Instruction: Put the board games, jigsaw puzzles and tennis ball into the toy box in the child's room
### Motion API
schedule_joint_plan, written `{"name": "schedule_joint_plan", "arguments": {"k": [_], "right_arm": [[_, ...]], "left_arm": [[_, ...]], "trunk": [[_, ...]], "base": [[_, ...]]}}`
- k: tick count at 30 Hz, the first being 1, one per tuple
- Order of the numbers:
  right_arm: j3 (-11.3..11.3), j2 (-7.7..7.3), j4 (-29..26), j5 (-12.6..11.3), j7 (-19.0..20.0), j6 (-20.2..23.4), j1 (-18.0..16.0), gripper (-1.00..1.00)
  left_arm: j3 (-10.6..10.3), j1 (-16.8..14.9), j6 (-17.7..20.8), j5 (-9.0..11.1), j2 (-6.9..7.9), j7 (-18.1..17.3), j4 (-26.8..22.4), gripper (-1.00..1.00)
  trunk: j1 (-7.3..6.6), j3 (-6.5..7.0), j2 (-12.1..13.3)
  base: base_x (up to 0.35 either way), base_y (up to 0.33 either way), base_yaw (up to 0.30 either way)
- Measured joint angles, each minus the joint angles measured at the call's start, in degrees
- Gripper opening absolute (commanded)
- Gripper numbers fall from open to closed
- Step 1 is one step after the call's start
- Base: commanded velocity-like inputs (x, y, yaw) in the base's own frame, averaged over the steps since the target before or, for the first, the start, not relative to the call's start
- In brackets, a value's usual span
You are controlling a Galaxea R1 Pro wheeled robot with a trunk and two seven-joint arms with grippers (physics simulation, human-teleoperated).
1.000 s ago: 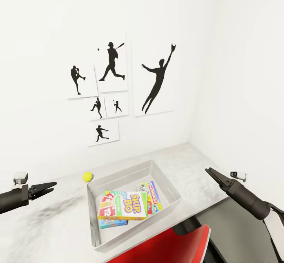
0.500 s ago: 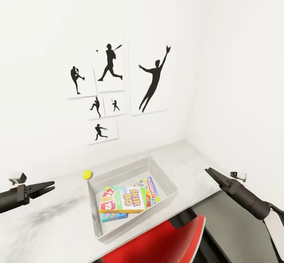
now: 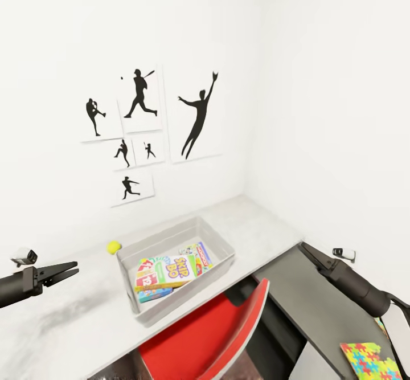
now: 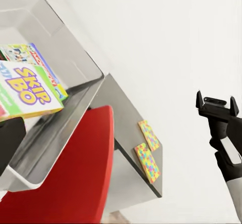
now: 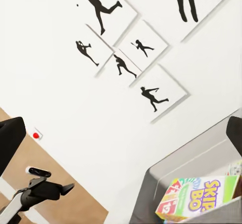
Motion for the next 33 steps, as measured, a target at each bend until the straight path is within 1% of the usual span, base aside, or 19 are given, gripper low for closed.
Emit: {"name": "schedule_joint_plan", "arguments": {"k": [8,12,33], "right_arm": [[0.0,0.0,0.0,0.0,0.0,0.0,0.0,1.0],[0.0,-0.04,0.0,0.0,0.1,0.0,0.0,1.0],[0.0,-0.03,0.0,0.0,0.0,0.0,0.0,1.0]], "left_arm": [[0.1,0.1,0.0,0.0,0.0,0.0,0.0,1.0],[0.1,0.1,0.0,0.0,0.0,0.0,0.0,1.0],[0.2,0.2,0.0,0.0,0.0,-0.1,0.0,1.0]], "trunk": [[0.0,0.4,0.0],[-0.02,0.6,0.0],[-0.02,1.59,-0.1]], "base": [[-0.29,0.003,-0.244],[-0.188,0.0,-0.244],[-0.017,0.0,-0.244]]}}
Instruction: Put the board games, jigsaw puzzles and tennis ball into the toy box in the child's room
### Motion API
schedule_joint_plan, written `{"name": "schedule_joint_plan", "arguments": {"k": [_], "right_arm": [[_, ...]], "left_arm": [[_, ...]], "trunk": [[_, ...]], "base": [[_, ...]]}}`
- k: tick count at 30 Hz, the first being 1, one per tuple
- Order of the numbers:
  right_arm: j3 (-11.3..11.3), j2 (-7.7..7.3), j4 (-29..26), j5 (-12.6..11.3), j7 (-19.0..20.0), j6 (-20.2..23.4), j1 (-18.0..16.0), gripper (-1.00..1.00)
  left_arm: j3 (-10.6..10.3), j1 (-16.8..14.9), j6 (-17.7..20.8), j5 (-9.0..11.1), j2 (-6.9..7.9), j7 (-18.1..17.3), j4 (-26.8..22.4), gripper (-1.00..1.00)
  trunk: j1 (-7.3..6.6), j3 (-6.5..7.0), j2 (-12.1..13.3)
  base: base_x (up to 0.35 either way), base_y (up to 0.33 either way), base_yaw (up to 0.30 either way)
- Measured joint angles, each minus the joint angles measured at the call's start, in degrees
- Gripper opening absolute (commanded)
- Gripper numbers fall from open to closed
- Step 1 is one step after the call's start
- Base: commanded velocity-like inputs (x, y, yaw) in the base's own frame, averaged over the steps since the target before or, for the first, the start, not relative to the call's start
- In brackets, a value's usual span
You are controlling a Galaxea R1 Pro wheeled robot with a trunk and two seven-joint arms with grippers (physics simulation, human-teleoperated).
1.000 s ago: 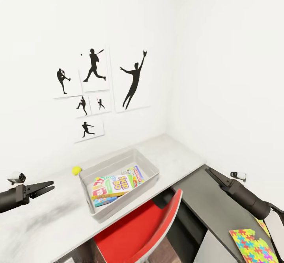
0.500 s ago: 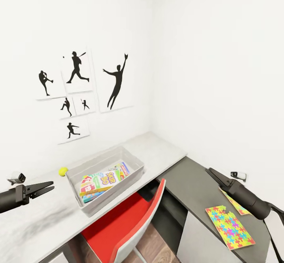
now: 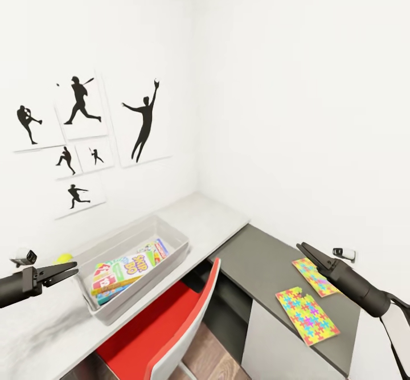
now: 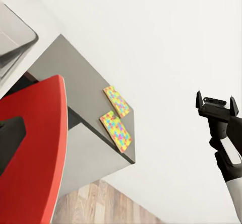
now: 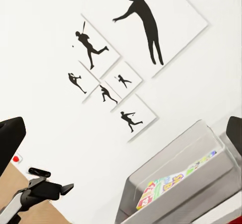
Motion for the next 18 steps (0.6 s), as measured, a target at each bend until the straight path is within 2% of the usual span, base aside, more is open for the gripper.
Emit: {"name": "schedule_joint_plan", "arguments": {"k": [18], "right_arm": [[0.0,-0.06,0.0,-0.1,0.1,0.0,0.0,1.0]], "left_arm": [[0.0,0.0,0.0,0.0,0.0,0.0,0.0,1.0]], "trunk": [[0.01,0.84,0.0]], "base": [[0.0,0.0,-0.244]]}}
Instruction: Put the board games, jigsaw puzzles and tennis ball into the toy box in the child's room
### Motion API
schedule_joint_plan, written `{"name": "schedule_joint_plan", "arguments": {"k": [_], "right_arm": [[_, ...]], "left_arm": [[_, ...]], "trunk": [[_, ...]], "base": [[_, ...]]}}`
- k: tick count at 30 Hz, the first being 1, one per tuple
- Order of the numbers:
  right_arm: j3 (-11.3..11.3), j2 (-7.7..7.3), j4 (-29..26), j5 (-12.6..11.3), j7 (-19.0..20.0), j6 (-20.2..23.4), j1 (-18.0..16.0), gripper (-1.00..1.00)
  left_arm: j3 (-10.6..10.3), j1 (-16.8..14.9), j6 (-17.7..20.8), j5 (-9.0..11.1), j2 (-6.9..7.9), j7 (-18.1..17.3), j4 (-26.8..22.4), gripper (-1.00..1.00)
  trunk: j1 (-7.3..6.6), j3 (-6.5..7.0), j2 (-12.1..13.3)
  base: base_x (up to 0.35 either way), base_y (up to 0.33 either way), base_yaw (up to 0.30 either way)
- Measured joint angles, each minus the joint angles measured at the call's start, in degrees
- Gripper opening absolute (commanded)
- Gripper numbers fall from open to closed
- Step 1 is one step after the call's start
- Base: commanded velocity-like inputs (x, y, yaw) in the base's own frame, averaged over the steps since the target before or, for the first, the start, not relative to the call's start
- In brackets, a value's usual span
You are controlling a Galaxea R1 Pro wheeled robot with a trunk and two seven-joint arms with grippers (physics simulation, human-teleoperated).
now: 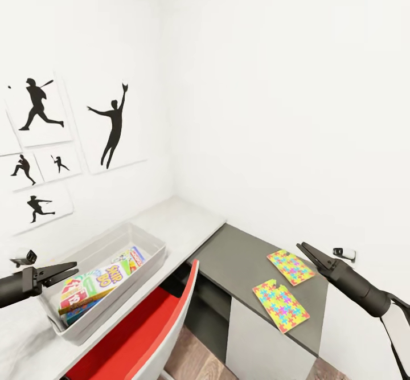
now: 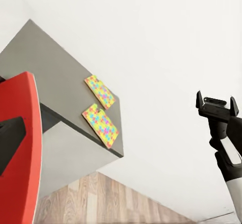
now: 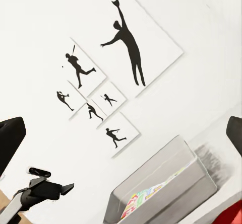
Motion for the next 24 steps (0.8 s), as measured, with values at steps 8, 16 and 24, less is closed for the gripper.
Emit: {"name": "schedule_joint_plan", "arguments": {"k": [8,16,24], "right_arm": [[0.0,0.05,0.0,0.0,0.0,0.0,0.0,1.0],[0.0,0.19,0.0,0.0,-0.1,0.0,0.0,1.0],[0.1,0.34,0.0,0.1,-0.1,0.0,0.0,1.0]], "left_arm": [[0.0,0.0,0.0,0.0,0.0,0.0,0.0,1.0],[0.0,0.0,0.0,0.0,0.0,0.0,0.0,1.0],[0.0,0.0,0.0,0.0,0.0,0.0,0.0,1.0]], "trunk": [[0.0,0.4,0.0],[0.0,0.8,0.0],[0.0,1.2,0.0]], "base": [[0.0,0.0,-0.244],[0.0,0.0,-0.244],[0.0,0.0,-0.244]]}}
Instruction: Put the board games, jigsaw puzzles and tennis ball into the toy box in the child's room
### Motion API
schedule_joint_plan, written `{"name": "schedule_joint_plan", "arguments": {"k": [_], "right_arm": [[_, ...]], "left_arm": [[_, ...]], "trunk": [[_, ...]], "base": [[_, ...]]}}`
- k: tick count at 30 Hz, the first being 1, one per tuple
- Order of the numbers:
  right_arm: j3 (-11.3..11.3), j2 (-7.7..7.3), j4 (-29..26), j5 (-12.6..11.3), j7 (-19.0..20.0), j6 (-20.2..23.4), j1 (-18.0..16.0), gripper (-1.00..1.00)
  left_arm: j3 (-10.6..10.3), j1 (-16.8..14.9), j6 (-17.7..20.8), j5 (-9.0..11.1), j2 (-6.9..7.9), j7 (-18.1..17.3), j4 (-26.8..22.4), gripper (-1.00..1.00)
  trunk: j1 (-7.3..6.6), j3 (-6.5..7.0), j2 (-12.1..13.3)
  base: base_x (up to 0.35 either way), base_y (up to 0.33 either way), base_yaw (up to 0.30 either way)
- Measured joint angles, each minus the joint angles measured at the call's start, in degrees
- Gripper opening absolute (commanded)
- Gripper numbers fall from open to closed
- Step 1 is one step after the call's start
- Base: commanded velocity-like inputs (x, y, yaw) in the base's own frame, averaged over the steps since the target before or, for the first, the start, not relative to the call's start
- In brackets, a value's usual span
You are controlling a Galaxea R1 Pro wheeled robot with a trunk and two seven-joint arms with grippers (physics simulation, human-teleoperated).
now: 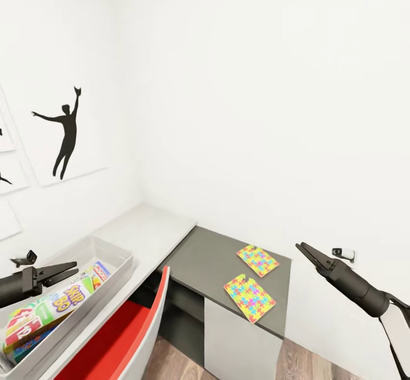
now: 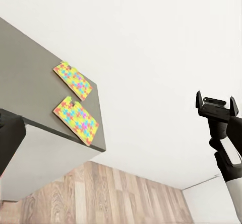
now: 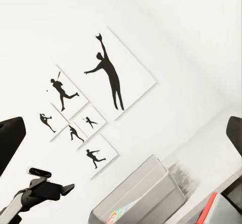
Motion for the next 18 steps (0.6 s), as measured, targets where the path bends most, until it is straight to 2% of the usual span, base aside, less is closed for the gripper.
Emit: {"name": "schedule_joint_plan", "arguments": {"k": [18], "right_arm": [[0.1,0.04,0.0,-0.1,0.0,0.0,0.0,1.0]], "left_arm": [[0.0,0.0,0.0,0.0,0.0,0.0,0.0,1.0]], "trunk": [[0.0,0.9,0.0]], "base": [[0.0,0.0,-0.244]]}}
